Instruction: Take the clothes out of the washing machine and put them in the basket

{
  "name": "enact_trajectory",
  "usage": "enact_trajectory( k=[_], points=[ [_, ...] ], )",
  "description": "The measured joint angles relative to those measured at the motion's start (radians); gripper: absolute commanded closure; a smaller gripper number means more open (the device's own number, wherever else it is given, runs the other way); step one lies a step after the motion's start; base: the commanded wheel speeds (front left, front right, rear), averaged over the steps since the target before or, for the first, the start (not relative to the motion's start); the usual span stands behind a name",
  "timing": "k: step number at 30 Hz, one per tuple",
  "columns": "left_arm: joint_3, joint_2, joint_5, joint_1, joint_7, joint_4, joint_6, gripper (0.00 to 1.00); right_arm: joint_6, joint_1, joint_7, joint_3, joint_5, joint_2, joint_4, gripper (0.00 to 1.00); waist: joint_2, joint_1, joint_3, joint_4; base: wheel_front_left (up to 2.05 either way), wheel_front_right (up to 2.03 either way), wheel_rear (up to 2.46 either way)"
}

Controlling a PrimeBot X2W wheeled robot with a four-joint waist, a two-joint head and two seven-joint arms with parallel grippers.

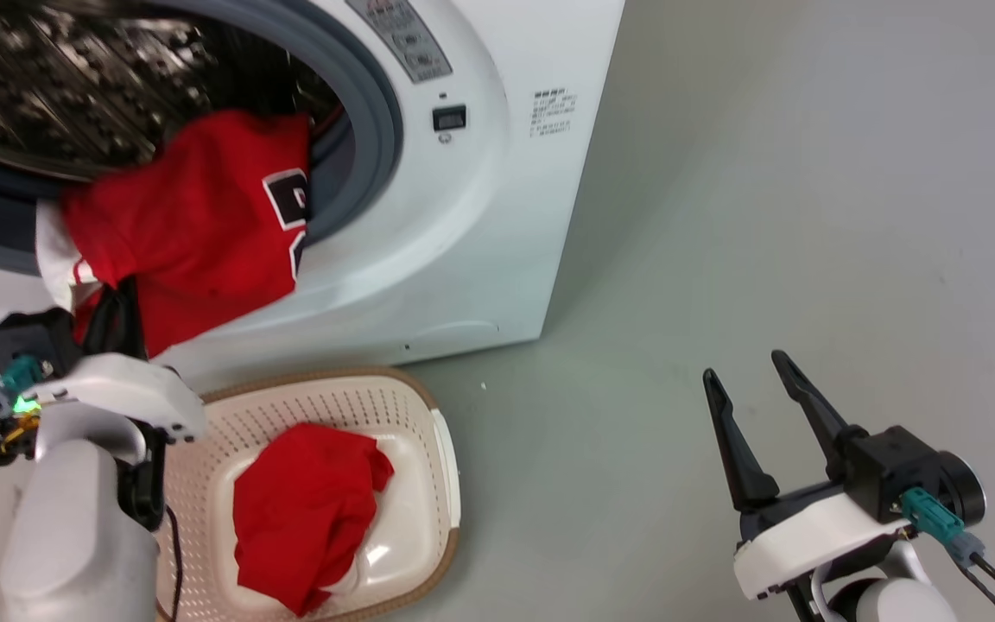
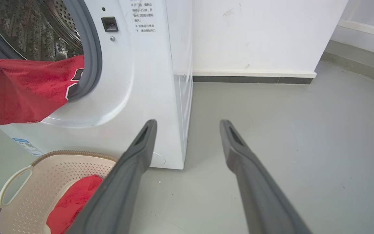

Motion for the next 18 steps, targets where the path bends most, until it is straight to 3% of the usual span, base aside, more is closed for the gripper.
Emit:
enact_trajectory(
  k=[18],
  points=[
    [0.012, -0.110, 0.070, 0.268, 0.000, -0.527, 0.012, 1.00, 0.000, 0.091, 0.045, -0.033, -0.002, 0.000, -0.027, 0.00, 0.0000, -0.0002, -0.177, 0.054, 0.00, 0.00, 0.00]
  ],
)
